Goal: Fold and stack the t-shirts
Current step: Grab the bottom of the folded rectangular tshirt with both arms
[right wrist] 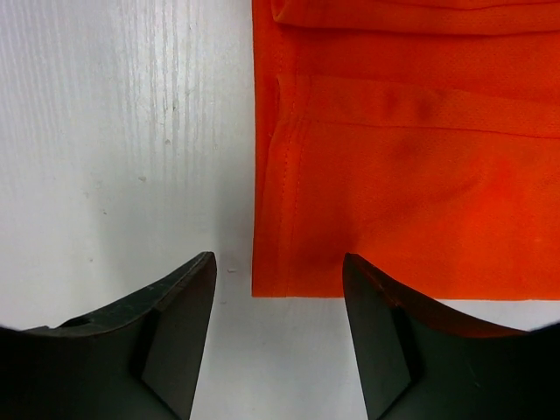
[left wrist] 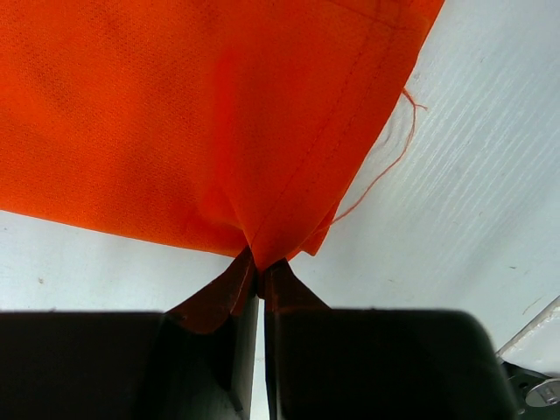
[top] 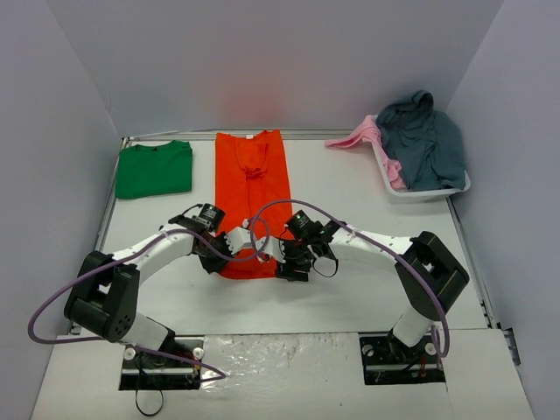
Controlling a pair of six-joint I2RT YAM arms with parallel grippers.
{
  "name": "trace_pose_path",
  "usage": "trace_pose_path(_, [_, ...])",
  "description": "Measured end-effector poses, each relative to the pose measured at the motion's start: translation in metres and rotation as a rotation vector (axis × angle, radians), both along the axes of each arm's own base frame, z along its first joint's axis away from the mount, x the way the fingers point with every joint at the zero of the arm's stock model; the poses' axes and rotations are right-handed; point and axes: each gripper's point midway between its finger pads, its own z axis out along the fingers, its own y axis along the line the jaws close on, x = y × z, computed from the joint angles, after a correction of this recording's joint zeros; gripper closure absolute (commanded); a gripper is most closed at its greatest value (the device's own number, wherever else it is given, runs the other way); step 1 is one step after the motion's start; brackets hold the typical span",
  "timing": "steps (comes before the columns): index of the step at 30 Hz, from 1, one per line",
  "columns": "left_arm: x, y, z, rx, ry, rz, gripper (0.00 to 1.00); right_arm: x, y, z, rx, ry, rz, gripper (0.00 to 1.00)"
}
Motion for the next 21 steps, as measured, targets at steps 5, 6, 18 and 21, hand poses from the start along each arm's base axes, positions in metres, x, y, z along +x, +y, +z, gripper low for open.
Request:
trace_pose_path(5, [0.0,-0.001,0.0,-0.006,0.006,-0.001,0.98,-0.001,0.002,-0.013,-0.017,0.015,0.005,0.44])
trace_pose_path(6, [0.0,-0.002,0.0,-0.006,0.008,-0.002,0.98,-0.001,0.002,-0.015,-0.022,0.019,0.006,0.45])
trace_pose_path(18, [0.0,-0.001,0.0,-0.004,0.014,0.002,0.98,0.0,0.002,-0.02,-0.036,0.014,-0.01,0.77])
trace_pose_path(21, [-0.002,0.0,0.0,-0.003,0.023,0.003,0.98,-0.002,0.001,-0.018,-0.05,0.025,-0.007,0.81])
